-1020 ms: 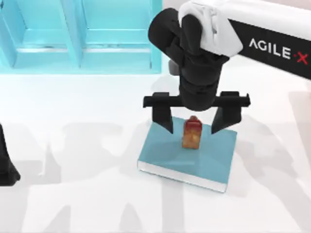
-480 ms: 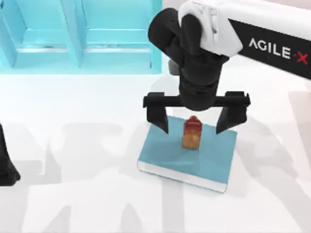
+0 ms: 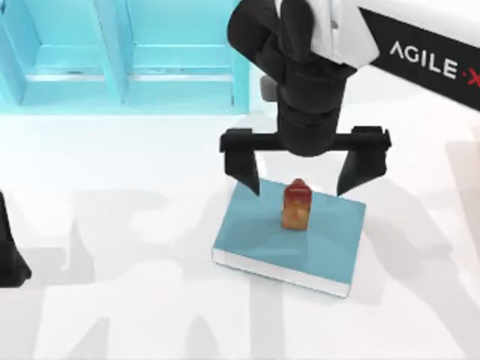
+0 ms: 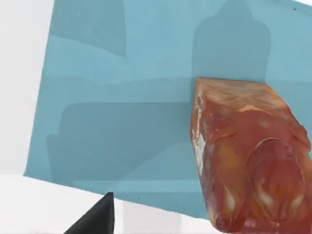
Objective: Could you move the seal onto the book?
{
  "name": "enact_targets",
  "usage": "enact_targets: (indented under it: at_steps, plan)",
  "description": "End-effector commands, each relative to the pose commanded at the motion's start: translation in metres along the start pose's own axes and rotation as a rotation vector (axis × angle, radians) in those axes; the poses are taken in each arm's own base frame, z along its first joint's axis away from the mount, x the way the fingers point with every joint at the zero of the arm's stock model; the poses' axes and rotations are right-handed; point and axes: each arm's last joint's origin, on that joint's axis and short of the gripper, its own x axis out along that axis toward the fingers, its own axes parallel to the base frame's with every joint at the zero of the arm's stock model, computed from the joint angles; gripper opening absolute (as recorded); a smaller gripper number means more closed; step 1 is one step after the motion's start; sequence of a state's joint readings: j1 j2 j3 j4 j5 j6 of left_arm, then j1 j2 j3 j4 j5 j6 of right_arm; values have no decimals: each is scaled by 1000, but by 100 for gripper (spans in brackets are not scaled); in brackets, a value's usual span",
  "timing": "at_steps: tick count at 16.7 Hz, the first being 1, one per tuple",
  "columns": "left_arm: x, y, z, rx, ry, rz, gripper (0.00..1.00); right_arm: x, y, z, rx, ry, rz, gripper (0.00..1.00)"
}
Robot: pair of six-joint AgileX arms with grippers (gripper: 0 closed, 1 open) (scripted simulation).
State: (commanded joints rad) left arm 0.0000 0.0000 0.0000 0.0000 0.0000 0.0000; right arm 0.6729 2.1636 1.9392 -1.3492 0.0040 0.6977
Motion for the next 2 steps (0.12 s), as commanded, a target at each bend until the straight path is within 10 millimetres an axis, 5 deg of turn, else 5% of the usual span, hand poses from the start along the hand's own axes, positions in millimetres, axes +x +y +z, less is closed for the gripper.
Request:
enact_targets:
  at_steps: [2]
  plan:
    - [0,0,0,0,0,0,100,-5,-1,0,1,-3,2,100]
